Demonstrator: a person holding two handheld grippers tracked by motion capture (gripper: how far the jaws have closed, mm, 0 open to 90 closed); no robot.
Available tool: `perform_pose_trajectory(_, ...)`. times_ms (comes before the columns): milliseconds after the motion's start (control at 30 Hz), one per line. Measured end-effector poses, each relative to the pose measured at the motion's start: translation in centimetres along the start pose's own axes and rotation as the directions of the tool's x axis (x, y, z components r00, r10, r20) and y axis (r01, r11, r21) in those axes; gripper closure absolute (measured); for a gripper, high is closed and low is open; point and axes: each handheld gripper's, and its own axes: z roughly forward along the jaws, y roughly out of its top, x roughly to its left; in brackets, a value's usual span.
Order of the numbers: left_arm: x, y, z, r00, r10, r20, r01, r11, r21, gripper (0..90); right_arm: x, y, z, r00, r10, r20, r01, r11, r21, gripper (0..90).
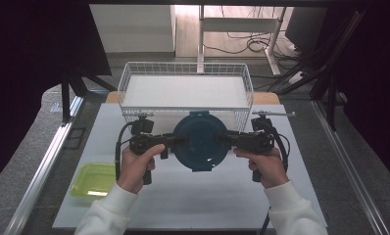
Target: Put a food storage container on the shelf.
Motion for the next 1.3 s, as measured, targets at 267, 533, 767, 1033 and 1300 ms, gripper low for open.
perform_pose_trajectory(267, -0.3, 1.6, -0.1, 0.9999, 0.012, 0.002, -0.012, 0.9999, -0.005, 37.3, 0.1, 1.4, -0.2, 1.0, -0.006, 0.0, 0.006, 1.0, -0.011, 39.1)
perform_pose_trajectory(533, -0.8, 2.6, -0.4, 0.9998, 0.021, 0.006, -0.021, 0.9997, -0.014, 37.3, 0.5, 2.4, -0.6, 0.9999, -0.014, -0.003, 0.014, 1.0, -0.025, 39.8)
perform_pose_trajectory(767, -1.0, 3.4, -0.6, 0.9998, 0.022, 0.002, -0.022, 0.9996, -0.019, 37.3, 0.6, 3.3, -0.6, 0.9998, -0.016, -0.008, 0.016, 0.999, -0.035, 39.8)
perform_pose_trajectory(1033, -0.8, 4.9, -0.9, 0.9999, 0.016, 0.007, -0.015, 0.9994, -0.031, 37.3, 0.8, 4.9, -0.4, 0.9998, -0.021, -0.007, 0.021, 0.999, -0.036, 39.9)
perform_pose_trajectory(1300, -0.3, 5.7, -0.9, 0.9998, 0.012, 0.014, -0.011, 0.9992, -0.039, 37.3, 0.8, 5.9, 0.0, 0.9997, -0.025, -0.005, 0.025, 0.999, -0.035, 40.2)
